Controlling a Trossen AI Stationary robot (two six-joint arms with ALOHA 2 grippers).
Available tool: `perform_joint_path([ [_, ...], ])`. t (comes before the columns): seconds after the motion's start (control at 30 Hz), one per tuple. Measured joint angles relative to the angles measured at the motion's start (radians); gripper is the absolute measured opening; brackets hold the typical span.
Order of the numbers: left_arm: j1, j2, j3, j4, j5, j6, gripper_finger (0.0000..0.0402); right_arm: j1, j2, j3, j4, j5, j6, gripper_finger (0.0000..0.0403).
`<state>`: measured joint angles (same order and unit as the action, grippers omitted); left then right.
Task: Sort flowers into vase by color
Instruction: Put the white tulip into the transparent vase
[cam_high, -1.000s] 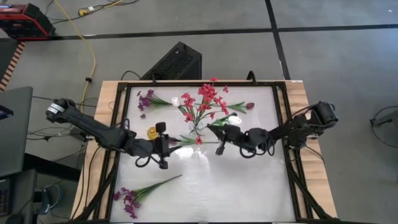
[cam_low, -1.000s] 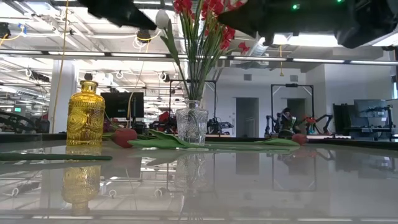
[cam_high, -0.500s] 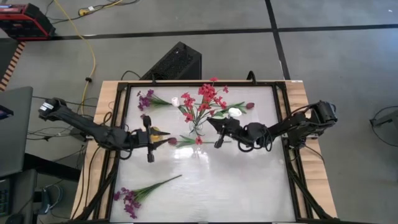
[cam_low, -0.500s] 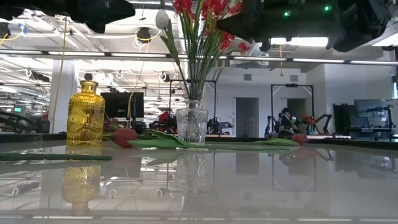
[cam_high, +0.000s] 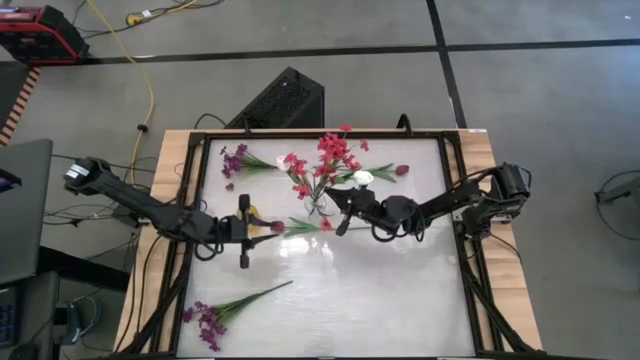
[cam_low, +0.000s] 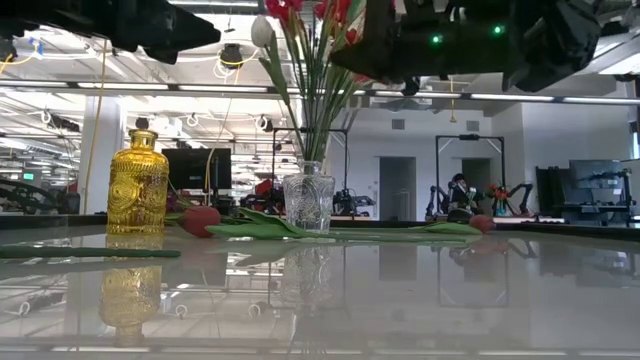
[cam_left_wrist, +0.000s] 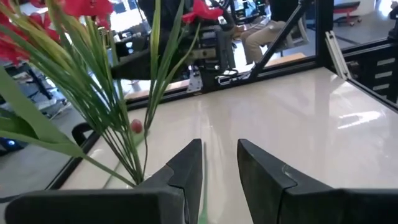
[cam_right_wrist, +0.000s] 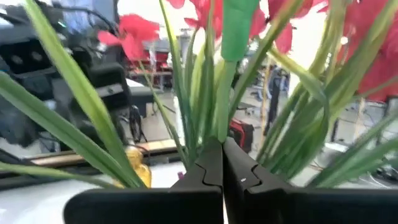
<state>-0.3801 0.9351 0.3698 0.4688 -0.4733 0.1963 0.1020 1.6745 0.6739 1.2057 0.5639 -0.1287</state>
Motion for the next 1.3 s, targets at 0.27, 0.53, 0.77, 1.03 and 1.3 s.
perform_joint_path([
  [0.27,0.000,0.001,0.000,-0.007,0.011,-0.017,0.0091,-0.020,0.000,0.015,-0.126,0.010,0.052,0.0018],
  [0.53,0.000,0.001,0.000,-0.004,0.020,-0.021,0.0091,-0.027,0.000,0.016,-0.199,0.010,0.099,0.0018],
  [0.77,0.000,0.001,0.000,-0.001,0.020,-0.023,0.0091,-0.028,0.000,0.016,-0.232,0.001,0.105,0.0020],
  [1.03,0.000,0.001,0.000,-0.001,0.022,-0.024,0.0091,-0.062,0.000,0.016,-0.307,-0.042,0.224,0.0040],
  [1.3,0.000,0.001,0.000,-0.006,0.023,-0.028,0.0091,-0.086,0.000,0.017,-0.346,-0.109,0.278,0.0106],
])
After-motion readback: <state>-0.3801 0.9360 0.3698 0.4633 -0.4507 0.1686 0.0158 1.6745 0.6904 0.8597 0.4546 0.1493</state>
